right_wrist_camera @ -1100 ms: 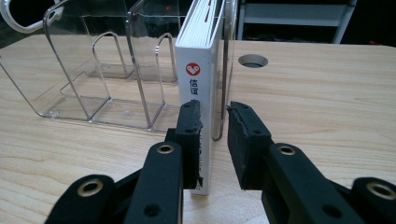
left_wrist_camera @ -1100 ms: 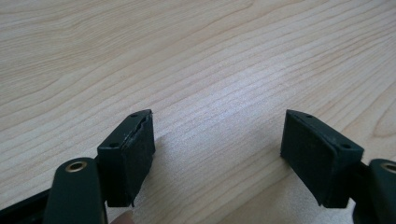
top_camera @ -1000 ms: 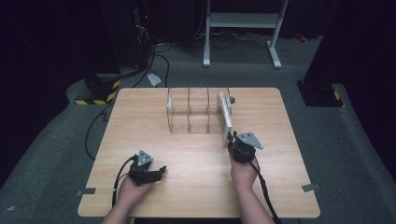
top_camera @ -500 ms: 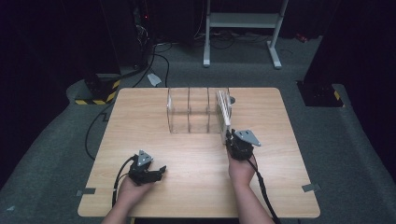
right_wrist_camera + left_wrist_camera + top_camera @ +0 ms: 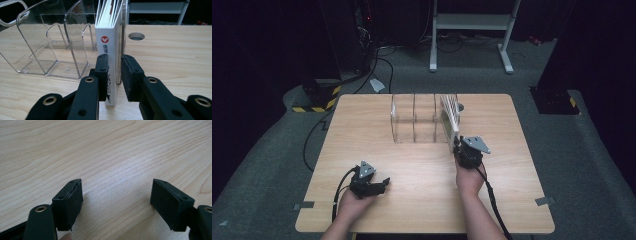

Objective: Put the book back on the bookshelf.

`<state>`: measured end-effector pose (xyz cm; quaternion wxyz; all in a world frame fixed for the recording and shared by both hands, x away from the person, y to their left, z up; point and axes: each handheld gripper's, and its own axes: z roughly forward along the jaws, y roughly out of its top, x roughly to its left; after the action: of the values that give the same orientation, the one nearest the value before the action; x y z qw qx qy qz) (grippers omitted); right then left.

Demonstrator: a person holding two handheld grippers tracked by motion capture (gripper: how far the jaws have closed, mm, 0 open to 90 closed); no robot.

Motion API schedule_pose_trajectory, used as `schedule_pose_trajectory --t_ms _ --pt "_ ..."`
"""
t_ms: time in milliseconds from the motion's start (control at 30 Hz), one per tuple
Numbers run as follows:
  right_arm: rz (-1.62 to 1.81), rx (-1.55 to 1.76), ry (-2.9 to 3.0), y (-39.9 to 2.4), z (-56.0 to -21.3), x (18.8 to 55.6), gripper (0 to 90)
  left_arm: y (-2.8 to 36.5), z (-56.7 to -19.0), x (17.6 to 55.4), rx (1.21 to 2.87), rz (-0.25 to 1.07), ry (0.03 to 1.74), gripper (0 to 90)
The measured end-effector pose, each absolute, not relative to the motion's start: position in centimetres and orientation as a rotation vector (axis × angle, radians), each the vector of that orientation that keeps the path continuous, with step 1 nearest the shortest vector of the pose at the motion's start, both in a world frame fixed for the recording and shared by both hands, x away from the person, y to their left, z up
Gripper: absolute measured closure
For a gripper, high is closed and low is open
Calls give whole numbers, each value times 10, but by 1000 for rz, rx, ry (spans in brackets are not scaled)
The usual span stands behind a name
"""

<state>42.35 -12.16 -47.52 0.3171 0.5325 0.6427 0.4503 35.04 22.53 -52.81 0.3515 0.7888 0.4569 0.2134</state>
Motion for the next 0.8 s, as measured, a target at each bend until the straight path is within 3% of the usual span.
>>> schedule_pose_trajectory --t_ms 800 --pt "1189 1403 1683 -118 -473 427 743 225 -528 350 2037 547 1187 262"
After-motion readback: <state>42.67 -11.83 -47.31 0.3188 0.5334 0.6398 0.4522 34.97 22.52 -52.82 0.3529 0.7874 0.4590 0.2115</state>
